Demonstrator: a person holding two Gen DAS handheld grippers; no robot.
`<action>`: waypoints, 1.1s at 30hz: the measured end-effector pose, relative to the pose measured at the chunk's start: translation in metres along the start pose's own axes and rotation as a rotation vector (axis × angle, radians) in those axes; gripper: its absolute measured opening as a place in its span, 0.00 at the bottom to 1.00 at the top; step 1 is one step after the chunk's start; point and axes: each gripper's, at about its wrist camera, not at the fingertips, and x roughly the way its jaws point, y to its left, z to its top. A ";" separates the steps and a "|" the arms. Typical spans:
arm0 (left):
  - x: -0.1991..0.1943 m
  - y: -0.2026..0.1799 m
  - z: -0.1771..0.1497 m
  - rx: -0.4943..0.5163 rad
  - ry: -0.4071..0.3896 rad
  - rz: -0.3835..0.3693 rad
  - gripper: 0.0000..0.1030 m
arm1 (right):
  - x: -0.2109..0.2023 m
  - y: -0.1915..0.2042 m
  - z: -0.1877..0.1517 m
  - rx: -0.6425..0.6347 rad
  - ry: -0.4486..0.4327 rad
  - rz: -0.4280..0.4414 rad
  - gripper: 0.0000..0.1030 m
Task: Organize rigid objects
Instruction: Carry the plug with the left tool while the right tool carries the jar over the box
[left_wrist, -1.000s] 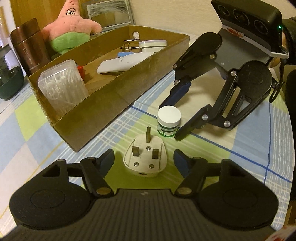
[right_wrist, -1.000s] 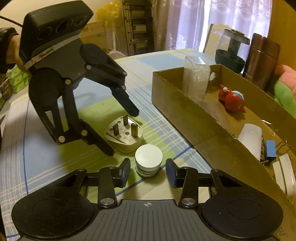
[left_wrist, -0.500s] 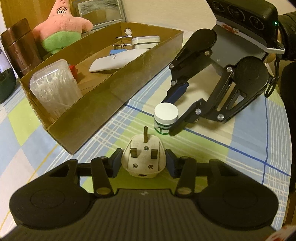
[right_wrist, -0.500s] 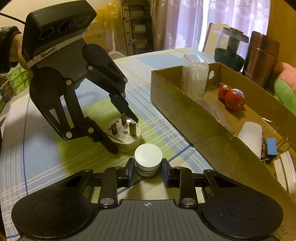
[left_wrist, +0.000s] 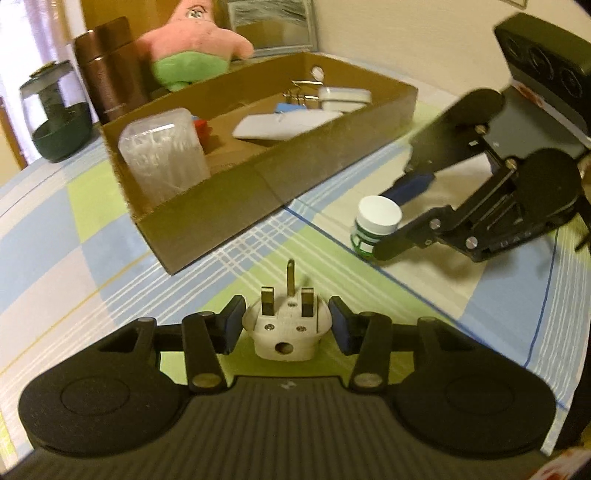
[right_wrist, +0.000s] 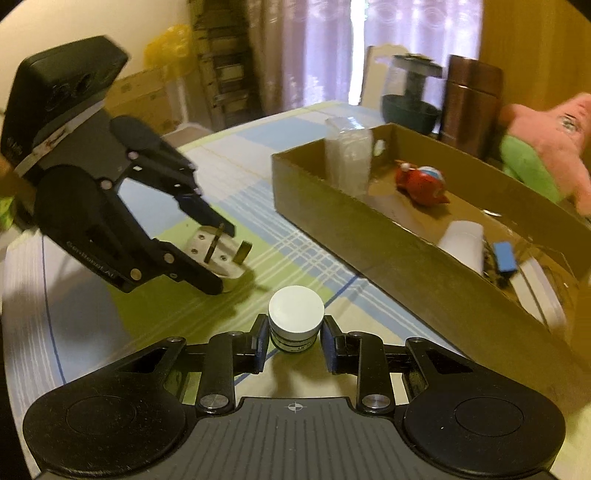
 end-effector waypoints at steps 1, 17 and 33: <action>-0.003 -0.002 0.001 -0.009 -0.004 0.007 0.42 | -0.004 0.002 0.000 0.014 -0.005 -0.013 0.26; -0.040 -0.033 0.005 -0.121 -0.035 0.080 0.42 | -0.062 0.018 -0.001 0.175 -0.065 -0.120 0.26; -0.070 -0.043 0.041 -0.304 -0.074 0.197 0.42 | -0.103 0.011 0.013 0.304 -0.104 -0.239 0.26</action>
